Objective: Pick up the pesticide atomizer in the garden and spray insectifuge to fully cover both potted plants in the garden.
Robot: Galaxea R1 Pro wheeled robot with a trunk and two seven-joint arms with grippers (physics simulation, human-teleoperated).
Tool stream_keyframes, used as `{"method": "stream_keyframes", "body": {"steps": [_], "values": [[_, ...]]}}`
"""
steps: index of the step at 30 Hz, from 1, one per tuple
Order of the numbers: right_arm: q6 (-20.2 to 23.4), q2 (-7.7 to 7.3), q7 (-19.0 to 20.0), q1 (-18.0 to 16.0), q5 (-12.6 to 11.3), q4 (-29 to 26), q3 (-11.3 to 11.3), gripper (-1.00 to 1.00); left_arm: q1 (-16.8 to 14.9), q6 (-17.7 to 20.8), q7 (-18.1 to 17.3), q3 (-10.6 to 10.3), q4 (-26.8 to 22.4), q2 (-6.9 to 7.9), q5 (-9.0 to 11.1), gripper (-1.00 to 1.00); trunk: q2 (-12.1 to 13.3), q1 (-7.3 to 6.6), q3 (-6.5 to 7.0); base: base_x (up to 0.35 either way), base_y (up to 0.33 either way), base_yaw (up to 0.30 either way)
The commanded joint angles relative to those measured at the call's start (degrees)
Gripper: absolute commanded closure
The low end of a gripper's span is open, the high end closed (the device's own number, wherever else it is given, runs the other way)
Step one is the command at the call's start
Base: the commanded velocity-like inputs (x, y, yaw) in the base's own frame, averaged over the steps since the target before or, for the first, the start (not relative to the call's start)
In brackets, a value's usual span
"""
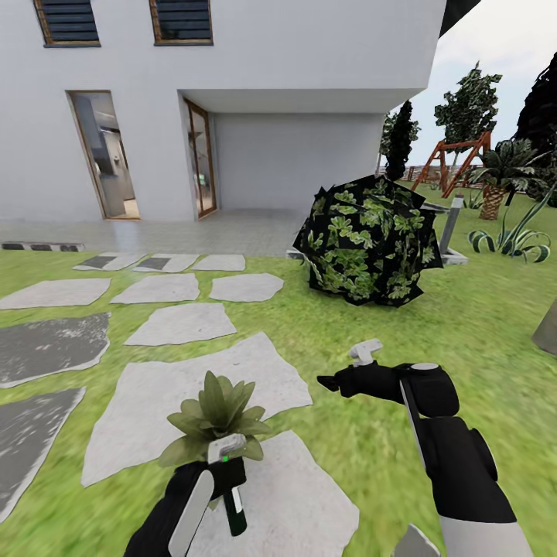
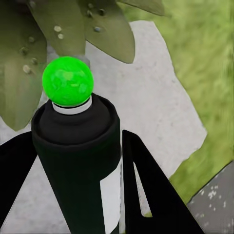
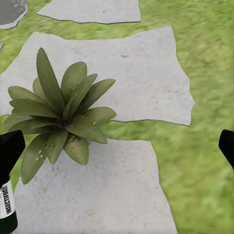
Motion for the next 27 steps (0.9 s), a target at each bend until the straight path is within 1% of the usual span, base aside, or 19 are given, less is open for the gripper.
{"method": "stream_keyframes", "body": {"steps": [1,5,16,22,23,25,27], "values": [[0.2,0.05,0.5,-0.1,0.5,-0.1,-0.1,-1.0,0.0,0.2,1.0,-0.7,-0.1,-0.06,0.6,1.0,0.0,-0.01,-0.06,0.0,0.0,0.0],[0.2,0.0,0.6,-0.1,0.5,-0.1,-0.1,-1.0,0.0,0.0,1.7,-1.5,0.4,-0.04,0.6,1.0,0.0,-0.01,-0.06,0.0,0.0,0.0],[0.1,-0.03,0.6,-0.1,0.5,-0.1,-0.1,-1.0,0.0,-1.2,1.8,-1.6,0.4,0.04,0.6,1.0,0.0,-0.01,-0.06,0.006,-0.005,0.0],[0.1,-0.03,0.6,0.0,0.5,-0.1,-0.1,-1.0,0.0,-1.2,1.9,-1.1,0.5,0.12,0.5,1.0,0.0,-0.01,-0.06,0.174,-0.169,0.0],[0.1,-0.03,0.6,0.0,0.5,-0.1,-0.1,-1.0,0.0,-1.3,1.9,-0.7,0.5,0.16,0.4,1.0,0.0,-0.01,-0.06,0.227,-0.229,0.0],[0.1,-0.03,0.6,0.0,0.5,-0.1,-0.1,-1.0,0.0,-1.6,2.0,1.5,0.5,0.26,0.3,1.0,0.0,-0.01,-0.06,0.122,-0.123,0.0],[0.1,-0.03,0.6,0.0,0.5,-0.1,-0.1,-1.0,0.4,-2.4,2.6,2.7,0.5,0.41,0.2,1.0,0.0,-0.01,-0.06,0.063,-0.063,0.0]]}}
